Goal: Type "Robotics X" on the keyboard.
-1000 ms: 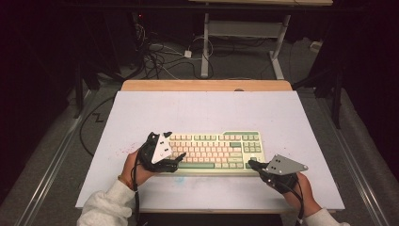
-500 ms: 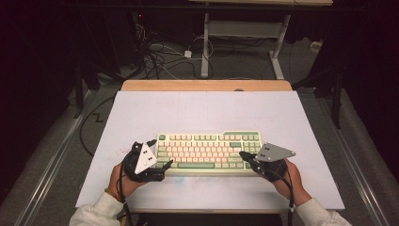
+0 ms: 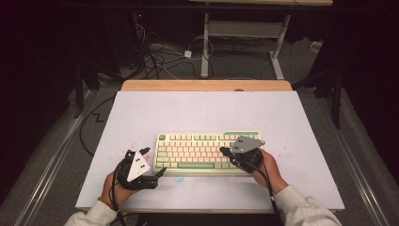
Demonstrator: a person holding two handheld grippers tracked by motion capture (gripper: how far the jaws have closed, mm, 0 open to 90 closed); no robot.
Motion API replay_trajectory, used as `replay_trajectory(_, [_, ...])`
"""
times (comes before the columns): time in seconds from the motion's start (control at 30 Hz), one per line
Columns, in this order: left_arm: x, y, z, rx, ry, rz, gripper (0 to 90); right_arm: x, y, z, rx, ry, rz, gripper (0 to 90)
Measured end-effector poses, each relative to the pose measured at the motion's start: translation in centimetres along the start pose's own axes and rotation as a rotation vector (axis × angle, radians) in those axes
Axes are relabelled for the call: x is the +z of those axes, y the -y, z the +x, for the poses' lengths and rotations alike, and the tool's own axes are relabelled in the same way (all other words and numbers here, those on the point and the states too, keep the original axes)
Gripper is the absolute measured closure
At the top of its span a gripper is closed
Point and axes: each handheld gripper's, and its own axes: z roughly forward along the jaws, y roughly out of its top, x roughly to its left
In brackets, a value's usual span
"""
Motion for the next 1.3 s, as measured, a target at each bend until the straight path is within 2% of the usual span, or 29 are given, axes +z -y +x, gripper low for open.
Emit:
replay_trajectory(0.33, [-0.1, 0.4, 0.0, -0.006, 0.003, 0.01, 14.6, 2.8, -1.4, 0.3, -0.018, -0.023, 0.05, 90.0])
replay_trajectory(0.6, [-0.1, 0.2, -0.1, 0.004, 0.007, 0.011, 14.6, 4.8, -2.0, 0.4, -0.031, -0.017, 0.097, 90.0])
replay_trajectory(0.93, [-0.1, 0.3, 0.1, 0.0, 0.015, 0.01, 14.6, 6.0, -2.6, 0.3, -0.035, -0.013, 0.124, 90.0])
replay_trajectory(1.07, [0.0, 0.3, 0.0, 0.0, 0.02, 0.01, 14.6, 6.5, -2.5, 0.4, -0.045, -0.009, 0.16, 90.0])
replay_trajectory(1.17, [0.0, 0.3, 0.0, 0.003, 0.022, 0.015, 14.6, 6.6, -2.5, 0.4, -0.032, -0.013, 0.178, 90.0])
replay_trajectory(1.2, [0.0, 0.3, 0.0, 0.0, 0.023, 0.015, 14.6, 6.5, -2.5, 0.5, -0.041, -0.013, 0.174, 90.0])
replay_trajectory(1.3, [0.0, 0.3, 0.0, 0.0, 0.021, 0.017, 14.6, 6.0, -2.6, 0.5, -0.025, -0.011, 0.143, 90.0])
